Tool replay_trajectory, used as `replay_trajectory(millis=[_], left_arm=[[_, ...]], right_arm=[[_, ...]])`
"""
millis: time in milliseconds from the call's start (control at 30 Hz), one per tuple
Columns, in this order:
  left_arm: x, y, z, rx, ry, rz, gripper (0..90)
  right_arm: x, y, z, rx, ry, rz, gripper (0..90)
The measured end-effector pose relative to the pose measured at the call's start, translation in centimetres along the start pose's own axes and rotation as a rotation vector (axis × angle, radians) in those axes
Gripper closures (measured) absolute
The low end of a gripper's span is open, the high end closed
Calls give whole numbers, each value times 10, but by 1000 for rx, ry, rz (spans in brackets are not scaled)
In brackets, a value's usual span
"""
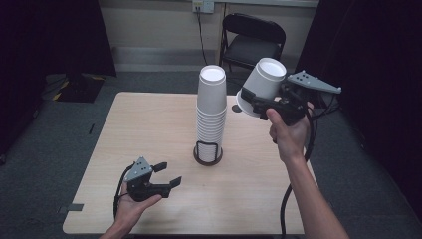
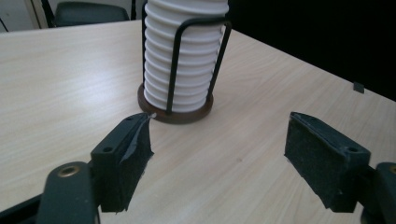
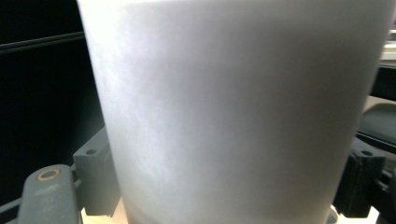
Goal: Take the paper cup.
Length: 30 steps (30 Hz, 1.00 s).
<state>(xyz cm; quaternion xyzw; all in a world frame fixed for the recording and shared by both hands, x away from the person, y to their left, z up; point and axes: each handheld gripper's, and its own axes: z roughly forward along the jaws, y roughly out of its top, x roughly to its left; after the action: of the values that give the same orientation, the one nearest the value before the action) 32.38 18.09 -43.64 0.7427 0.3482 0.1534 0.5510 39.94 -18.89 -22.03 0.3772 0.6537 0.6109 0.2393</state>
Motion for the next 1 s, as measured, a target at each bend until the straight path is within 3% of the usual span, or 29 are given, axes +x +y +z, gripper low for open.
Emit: replay_trajectory(millis=[100, 133, 333, 500, 633, 833, 867, 1000], left_arm=[[0, 3, 2, 0, -10, -7, 236], [-2, 8, 5, -5, 5, 11, 235], [-7, 19, 11, 0, 2, 62, 266], [-11, 30, 21, -40, -4, 48, 283], [-15, 25, 27, -65, -20, 20, 283], [-14, 21, 26, -55, -7, 11, 292], [-14, 19, 24, -59, -22, -8, 302], [-14, 17, 23, -61, -29, 0, 328]], right_arm=[[-1, -5, -2, 10, 7, 14, 154], [-1, -9, -3, 22, 8, 21, 154], [3, -24, -6, 42, 28, 38, 154], [5, -47, -9, 67, 44, 65, 154], [3, -68, -9, 94, 50, 96, 154], [6, -96, -7, 135, 84, 148, 154], [7, -100, -6, 140, 88, 151, 155], [13, -113, -4, 158, 99, 167, 154]])
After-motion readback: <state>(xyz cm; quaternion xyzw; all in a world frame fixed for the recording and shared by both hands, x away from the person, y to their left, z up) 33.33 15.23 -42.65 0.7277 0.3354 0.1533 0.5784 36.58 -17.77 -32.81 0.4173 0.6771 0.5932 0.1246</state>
